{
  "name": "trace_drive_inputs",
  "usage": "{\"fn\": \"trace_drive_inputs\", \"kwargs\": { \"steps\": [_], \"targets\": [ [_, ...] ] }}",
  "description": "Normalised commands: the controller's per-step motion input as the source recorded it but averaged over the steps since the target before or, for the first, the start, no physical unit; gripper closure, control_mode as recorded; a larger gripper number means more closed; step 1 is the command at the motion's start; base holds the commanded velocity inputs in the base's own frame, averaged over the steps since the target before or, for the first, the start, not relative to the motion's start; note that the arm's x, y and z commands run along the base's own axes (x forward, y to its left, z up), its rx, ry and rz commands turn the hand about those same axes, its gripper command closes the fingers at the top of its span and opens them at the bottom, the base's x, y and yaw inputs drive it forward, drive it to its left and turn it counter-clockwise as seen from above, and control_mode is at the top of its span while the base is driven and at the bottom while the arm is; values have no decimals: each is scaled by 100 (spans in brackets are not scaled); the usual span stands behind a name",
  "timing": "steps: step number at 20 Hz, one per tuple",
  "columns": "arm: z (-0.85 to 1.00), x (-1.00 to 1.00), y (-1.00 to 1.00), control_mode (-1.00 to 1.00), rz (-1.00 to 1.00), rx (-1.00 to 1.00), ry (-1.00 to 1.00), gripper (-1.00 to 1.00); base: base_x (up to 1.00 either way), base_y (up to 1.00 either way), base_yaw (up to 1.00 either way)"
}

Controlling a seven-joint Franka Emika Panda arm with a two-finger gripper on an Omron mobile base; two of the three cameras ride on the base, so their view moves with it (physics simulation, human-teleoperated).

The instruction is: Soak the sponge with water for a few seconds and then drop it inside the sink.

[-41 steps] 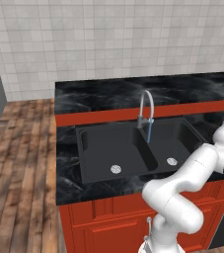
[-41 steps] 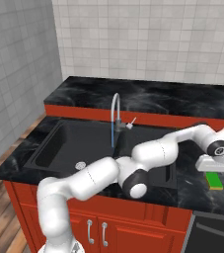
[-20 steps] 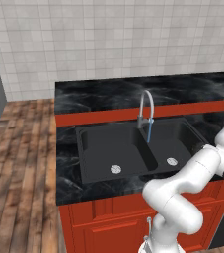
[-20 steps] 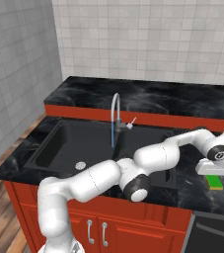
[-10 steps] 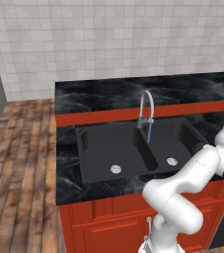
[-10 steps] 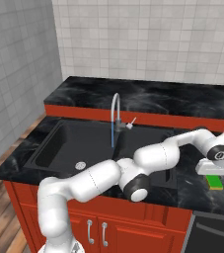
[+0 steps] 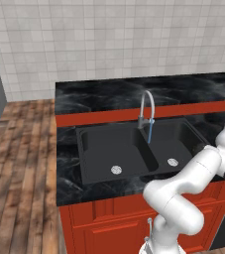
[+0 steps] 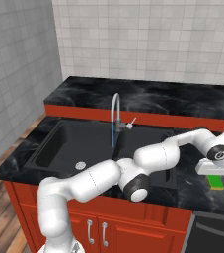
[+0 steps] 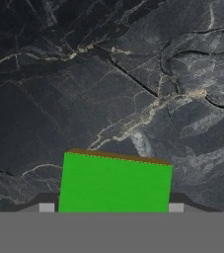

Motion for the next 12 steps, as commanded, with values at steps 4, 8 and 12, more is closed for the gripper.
{"fn": "trace_drive_inputs", "kwargs": {
  "steps": [4,8,12],
  "targets": [
    [0,0,0,-100,0,0,0,100,0,0,0],
    [0,0,2,-100,0,0,0,100,0,0,0],
    [35,0,27,-100,0,0,0,100,0,0,0]
  ]
}}
